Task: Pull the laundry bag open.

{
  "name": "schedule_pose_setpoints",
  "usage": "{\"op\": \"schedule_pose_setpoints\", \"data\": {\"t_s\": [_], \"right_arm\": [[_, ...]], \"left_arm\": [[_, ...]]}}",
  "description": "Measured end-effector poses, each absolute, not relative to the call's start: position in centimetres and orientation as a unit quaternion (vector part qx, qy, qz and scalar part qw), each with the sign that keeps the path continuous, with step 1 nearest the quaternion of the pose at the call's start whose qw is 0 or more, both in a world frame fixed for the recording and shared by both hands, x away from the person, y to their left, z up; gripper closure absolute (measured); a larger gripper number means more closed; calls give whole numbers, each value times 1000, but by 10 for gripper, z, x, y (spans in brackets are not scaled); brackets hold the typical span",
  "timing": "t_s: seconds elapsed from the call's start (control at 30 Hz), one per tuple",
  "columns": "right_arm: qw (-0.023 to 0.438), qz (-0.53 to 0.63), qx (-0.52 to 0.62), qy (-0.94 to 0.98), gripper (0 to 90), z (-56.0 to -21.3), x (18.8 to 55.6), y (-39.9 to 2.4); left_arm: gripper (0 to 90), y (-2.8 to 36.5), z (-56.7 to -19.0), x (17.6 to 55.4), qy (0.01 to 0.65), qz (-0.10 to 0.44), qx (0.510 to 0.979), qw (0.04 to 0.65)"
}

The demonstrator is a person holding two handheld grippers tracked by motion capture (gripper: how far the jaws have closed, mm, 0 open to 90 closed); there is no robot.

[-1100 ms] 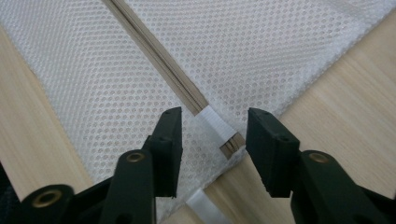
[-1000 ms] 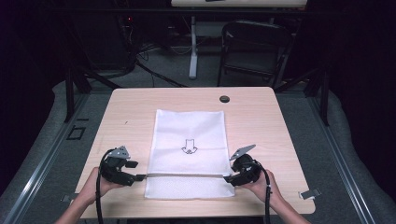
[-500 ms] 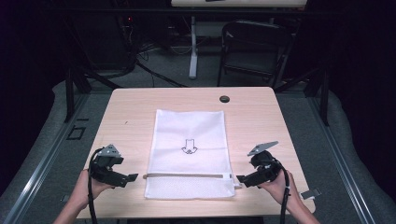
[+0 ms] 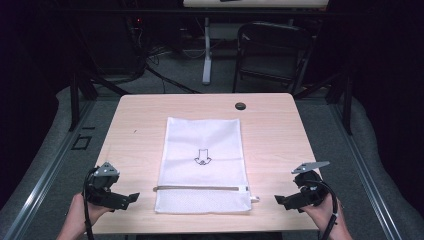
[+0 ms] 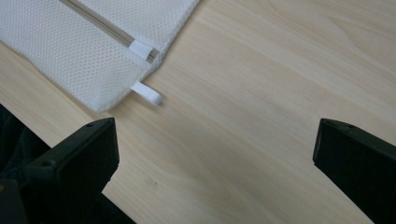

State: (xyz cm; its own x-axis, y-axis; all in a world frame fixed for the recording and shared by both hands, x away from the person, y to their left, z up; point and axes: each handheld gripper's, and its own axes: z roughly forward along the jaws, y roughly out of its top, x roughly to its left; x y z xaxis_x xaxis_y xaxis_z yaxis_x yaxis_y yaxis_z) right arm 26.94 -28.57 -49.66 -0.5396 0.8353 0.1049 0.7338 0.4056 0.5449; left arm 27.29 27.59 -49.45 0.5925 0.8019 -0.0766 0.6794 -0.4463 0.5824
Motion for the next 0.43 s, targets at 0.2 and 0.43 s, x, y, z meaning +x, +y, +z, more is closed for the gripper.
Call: {"op": "schedule_pose_setpoints", "data": {"t_s": [0.2, 0.43], "right_arm": [[92, 275, 478, 829, 0, -505, 262, -291], [88, 255, 467, 842, 0, -514, 260, -288]], "left_arm": [[2, 284, -503, 267, 463, 100, 830, 295], [1, 285, -509, 268, 467, 110, 828, 289]]}}
